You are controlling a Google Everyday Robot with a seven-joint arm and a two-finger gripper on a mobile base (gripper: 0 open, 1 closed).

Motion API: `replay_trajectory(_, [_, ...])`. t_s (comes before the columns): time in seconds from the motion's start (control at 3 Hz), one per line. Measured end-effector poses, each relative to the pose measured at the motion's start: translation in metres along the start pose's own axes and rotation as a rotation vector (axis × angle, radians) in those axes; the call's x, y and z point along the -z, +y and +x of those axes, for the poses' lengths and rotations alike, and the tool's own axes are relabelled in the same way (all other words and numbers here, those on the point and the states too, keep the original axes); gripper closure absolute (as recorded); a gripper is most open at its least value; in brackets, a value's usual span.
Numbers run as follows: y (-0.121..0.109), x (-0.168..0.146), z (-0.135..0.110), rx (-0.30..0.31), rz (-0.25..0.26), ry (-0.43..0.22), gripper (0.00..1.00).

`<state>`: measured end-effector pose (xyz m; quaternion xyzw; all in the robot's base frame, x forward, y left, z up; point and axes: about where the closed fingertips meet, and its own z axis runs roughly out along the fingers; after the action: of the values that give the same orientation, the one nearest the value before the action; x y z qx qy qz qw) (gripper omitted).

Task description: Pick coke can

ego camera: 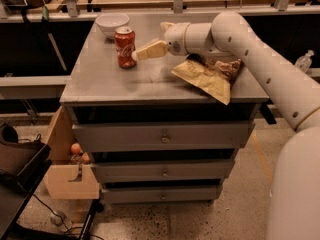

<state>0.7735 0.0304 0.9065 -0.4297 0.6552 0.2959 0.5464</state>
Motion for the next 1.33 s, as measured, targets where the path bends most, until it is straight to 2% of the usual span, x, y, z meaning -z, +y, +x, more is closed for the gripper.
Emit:
replay_trajectory(0.67, [0.018,-0.032,-0.03,-0.019,-0.063,-0.08,0.0])
replay_trajectory(1.0, [0.036,-0.048,-0.033,-0.026,-0.113,-0.101,0.18])
replay_trajectory(1.33, [0.038,-0.05,-0.033,-0.026,-0.117,-0.101,0.41])
